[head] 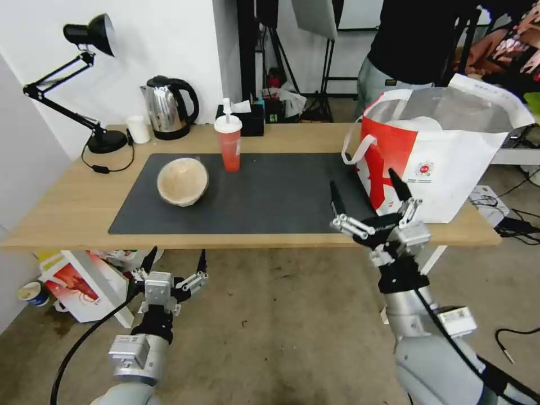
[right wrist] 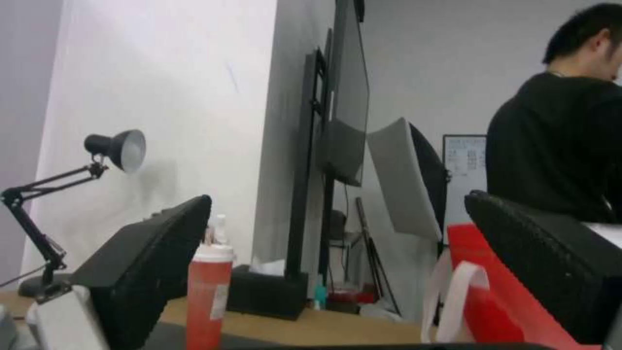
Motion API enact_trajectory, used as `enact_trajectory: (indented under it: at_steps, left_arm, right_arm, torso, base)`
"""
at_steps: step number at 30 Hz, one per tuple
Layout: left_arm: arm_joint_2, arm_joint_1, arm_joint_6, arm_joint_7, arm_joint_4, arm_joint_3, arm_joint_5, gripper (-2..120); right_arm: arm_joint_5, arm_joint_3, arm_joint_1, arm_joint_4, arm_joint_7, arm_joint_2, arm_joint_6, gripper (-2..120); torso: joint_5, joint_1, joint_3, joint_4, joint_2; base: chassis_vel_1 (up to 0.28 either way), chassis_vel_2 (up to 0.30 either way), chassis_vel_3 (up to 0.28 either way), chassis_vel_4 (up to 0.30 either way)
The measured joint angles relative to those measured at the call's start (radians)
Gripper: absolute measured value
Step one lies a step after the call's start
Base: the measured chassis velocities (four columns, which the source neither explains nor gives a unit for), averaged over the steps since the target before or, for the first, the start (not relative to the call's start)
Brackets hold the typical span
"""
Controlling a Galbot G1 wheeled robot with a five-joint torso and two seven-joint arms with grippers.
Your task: Pick up the trash from the table and place it into the takeout bag.
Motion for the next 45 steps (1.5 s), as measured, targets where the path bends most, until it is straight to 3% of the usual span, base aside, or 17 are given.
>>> enact_trajectory:
  at_steps: [18, 31, 45]
  left_arm:
    - [0.0, 0.0, 0.0, 0.0, 0.0, 0.0, 0.0, 100]
    - [0.0, 0.0, 0.0, 0.0, 0.0, 0.0, 0.0, 100]
    - [0.0, 0.0, 0.0, 0.0, 0.0, 0.0, 0.0, 100]
  right_arm:
    - [-0.164, -0.049, -0.153, -0.073, 0.069, 0.069, 0.088, 100]
    - [-0.204, -0.089, -0.192, -0.098, 0.193, 0.083, 0.033, 100]
    - [-0.135, -0.088, -0.199, -0.099, 0.261, 0.053, -0.044, 100]
  torso:
    - [0.0, 0.0, 0.0, 0.0, 0.0]
    - [0.0001, 0.0, 0.0, 0.0, 0.0]
    - [0.0, 0.0, 0.0, 0.0, 0.0]
  base:
    - [0.0, 0.0, 0.0, 0.0]
    - [0.0, 0.0, 0.0, 0.0]
    - [0.0, 0.0, 0.0, 0.0]
